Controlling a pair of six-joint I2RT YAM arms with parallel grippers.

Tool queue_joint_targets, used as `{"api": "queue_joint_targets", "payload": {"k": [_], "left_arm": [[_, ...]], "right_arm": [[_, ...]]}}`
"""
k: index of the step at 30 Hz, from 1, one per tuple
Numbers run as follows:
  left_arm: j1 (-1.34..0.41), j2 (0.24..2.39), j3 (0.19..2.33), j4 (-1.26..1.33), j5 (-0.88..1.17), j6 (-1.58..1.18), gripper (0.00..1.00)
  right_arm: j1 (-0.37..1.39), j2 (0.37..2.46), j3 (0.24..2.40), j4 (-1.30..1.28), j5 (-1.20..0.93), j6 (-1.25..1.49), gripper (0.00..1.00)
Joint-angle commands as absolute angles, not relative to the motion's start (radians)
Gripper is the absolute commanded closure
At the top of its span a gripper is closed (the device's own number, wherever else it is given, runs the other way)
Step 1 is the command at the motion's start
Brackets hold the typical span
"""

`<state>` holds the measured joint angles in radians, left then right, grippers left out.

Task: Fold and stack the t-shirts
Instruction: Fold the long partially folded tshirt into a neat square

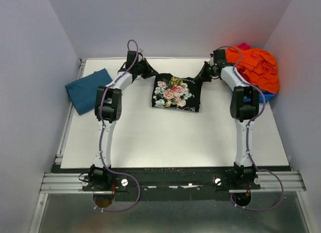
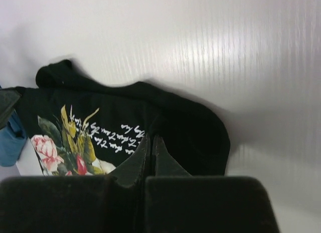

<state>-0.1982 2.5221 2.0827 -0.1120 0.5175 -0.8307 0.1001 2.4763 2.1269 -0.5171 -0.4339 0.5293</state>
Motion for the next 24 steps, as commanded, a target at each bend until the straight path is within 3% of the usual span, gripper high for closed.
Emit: {"api": "queue_joint_targets", "payload": {"k": [1, 11, 16, 17, 18, 19, 20, 24], "left_arm": [[-0.202, 2.453, 2.057, -0.052, 0.555, -0.792, 1.00], [-0.241, 2.450, 2.049, -0.006, 0.561, -0.790, 1.00], [-0.249, 2.574, 2.173, -0.020, 0.554, -0.814, 1.00], [-0.249, 2.598, 2.212, -0.031, 0.555, -0.821, 0.90], [-0.249, 2.618, 2.244, -0.041, 0.557, -0.830, 0.68], [-0.249, 2.629, 2.265, -0.060, 0.566, -0.831, 0.55], [-0.249, 2.622, 2.267, -0.064, 0.572, -0.830, 0.47], [-0.247, 2.519, 2.177, -0.084, 0.511, -0.757, 0.36]], "right_arm": [[0.106, 2.298, 1.990, -0.492, -0.397, 0.503, 0.99], [0.087, 2.091, 1.729, -0.468, -0.275, 0.505, 0.99], [0.068, 2.175, 1.773, -0.466, -0.294, 0.512, 0.95], [0.063, 2.204, 1.798, -0.474, -0.295, 0.518, 0.88], [0.060, 2.232, 1.828, -0.483, -0.305, 0.523, 0.59], [0.058, 2.258, 1.854, -0.492, -0.323, 0.525, 0.25], [0.058, 2.276, 1.880, -0.506, -0.331, 0.523, 0.14], [0.058, 2.257, 1.853, -0.493, -0.333, 0.529, 0.14]]}}
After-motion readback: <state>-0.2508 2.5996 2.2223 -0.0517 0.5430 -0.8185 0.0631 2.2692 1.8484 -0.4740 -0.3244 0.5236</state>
